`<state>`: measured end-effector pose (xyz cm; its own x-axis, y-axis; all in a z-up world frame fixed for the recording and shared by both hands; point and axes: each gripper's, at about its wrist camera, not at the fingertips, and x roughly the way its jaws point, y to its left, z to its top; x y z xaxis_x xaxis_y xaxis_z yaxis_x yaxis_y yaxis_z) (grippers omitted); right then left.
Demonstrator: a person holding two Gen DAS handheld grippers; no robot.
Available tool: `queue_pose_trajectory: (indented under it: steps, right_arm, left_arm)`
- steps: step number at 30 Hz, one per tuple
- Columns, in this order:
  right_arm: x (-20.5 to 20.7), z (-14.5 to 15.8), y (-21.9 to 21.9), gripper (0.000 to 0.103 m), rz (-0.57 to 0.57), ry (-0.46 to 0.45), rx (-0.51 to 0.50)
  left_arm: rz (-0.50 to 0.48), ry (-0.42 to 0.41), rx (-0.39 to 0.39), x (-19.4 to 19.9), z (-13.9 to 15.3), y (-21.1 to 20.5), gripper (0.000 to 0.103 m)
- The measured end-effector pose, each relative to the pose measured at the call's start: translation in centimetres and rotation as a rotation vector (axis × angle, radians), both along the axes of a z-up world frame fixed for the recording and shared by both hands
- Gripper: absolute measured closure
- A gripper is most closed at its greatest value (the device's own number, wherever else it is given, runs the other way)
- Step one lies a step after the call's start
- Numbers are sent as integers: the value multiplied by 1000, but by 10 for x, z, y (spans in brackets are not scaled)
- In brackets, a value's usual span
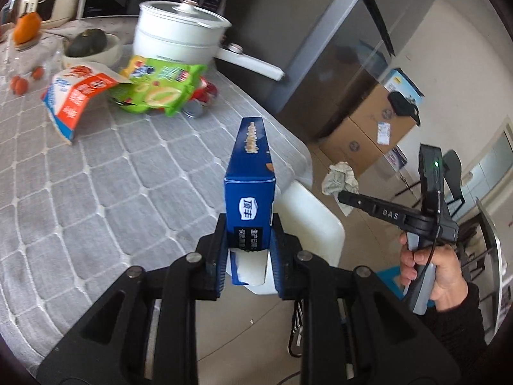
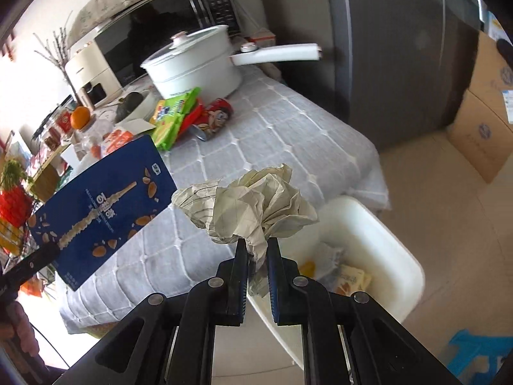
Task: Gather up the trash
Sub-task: 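Carry the box and tissue with both tools over the white bin, then open both tools to drop the box and tissue into the bin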
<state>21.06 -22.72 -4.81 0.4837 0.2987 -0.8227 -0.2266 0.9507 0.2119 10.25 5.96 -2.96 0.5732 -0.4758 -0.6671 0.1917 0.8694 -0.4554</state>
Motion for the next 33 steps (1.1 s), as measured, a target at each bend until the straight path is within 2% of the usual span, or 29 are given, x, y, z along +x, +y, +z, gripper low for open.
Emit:
queue_pose_trajectory:
  steps: [4, 9, 15, 18, 21, 23, 24, 25, 33]
  right_arm:
    - [-4, -11, -43, 91, -58, 43, -12]
    - [-14, -19, -84, 91, -92, 64, -21]
    - [-20, -32, -120, 91, -135, 105, -33]
    - [-20, -41, -127, 91, -143, 131, -41]
    - [-21, -46, -130, 91, -144, 145, -54]
    - [-20, -48, -130, 91, -147, 148, -55]
    - [-21, -48, -132, 91, -150, 150, -53]
    - [-21, -48, -133, 91, -152, 151, -51]
    - [-18, -51, -128, 91, -155, 160, -53]
  left_arm:
    - [-104, 35, 21, 4, -11, -45, 78]
    - [-181, 87, 65, 10, -30, -84, 78]
    - [-222, 137, 101, 22, -53, -114, 78]
    - [-223, 128, 135, 30, -59, -120, 78]
    - [-210, 121, 135, 36, -62, -124, 76]
    - [-189, 120, 158, 36, -60, -123, 60]
    - [-182, 113, 168, 37, -60, -124, 43]
    - [-171, 98, 183, 37, -57, -123, 32]
    - [-86, 42, 337, 30, -42, -107, 10]
